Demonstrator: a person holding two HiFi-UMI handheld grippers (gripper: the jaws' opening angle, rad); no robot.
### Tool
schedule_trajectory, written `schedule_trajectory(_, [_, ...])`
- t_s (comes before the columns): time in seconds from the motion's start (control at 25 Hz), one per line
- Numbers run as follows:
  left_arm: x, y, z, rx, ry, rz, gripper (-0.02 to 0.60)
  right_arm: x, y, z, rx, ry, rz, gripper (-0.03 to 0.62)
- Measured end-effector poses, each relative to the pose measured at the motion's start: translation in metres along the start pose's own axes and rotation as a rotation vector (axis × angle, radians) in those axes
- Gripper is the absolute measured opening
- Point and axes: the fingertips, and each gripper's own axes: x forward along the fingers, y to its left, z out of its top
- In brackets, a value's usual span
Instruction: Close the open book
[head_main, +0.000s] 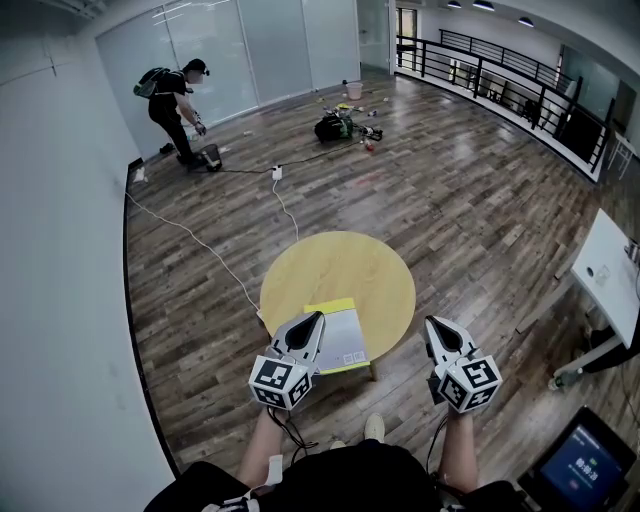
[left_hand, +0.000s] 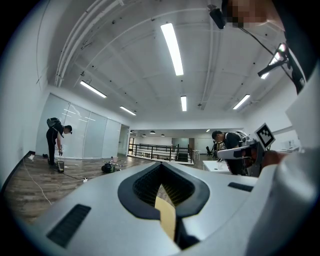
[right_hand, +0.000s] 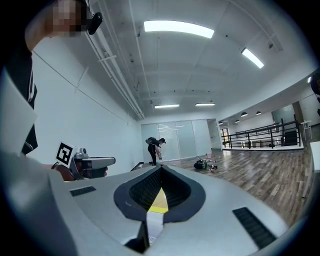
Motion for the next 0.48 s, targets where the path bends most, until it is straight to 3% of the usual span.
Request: schedule_trajectory(0.48, [-0.0017,-0.0005,0.0008,0.000,0.003,0.005,-0.002,-0.0006,-0.0010,-0.0014,0.014,0.005,0.005,0.003])
